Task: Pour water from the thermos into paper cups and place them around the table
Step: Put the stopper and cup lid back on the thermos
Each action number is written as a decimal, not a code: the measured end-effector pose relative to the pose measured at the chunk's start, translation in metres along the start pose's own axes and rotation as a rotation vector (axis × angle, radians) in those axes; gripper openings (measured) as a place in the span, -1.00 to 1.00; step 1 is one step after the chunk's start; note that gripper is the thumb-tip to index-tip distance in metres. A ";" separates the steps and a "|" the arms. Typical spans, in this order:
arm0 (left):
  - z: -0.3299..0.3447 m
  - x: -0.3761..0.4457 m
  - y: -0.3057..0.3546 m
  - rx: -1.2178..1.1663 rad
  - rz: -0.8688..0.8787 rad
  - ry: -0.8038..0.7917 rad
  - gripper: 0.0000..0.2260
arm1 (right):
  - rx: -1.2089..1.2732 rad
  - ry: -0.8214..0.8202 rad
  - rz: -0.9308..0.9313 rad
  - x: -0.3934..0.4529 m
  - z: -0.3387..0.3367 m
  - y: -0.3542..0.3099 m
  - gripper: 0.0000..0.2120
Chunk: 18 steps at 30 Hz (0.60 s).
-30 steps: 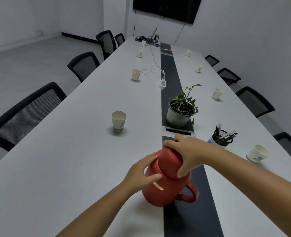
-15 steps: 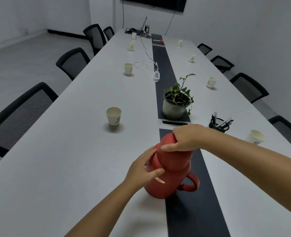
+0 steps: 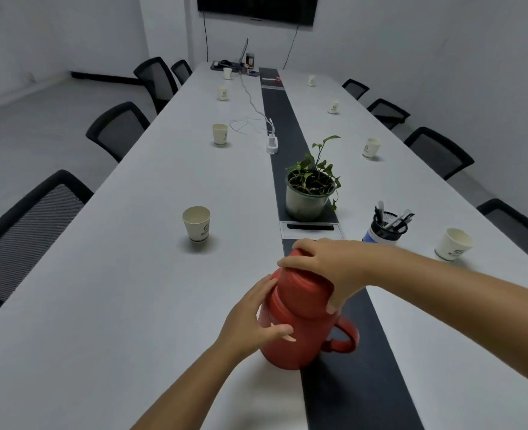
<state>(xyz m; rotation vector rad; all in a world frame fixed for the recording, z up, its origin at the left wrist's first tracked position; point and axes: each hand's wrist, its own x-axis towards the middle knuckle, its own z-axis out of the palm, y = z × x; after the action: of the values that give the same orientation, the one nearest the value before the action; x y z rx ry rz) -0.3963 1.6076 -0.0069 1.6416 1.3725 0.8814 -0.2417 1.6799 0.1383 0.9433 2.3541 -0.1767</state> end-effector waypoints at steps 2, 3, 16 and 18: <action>0.000 0.000 0.000 0.025 0.005 -0.017 -0.26 | 0.010 0.060 -0.030 0.001 0.002 0.002 -0.08; 0.000 0.001 0.001 0.029 0.004 -0.018 -0.24 | 0.015 0.089 -0.008 0.002 0.002 0.002 -0.12; 0.000 0.001 0.000 0.058 -0.018 -0.015 -0.10 | 0.305 0.072 0.028 -0.009 0.008 0.017 -0.15; 0.001 0.002 -0.002 0.061 -0.018 -0.014 -0.11 | 0.248 0.088 -0.001 -0.007 0.012 0.016 -0.11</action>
<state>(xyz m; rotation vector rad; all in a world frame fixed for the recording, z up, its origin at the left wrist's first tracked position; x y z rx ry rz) -0.3959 1.6098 -0.0090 1.6759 1.4148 0.8235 -0.2212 1.6835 0.1341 1.0848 2.4523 -0.4442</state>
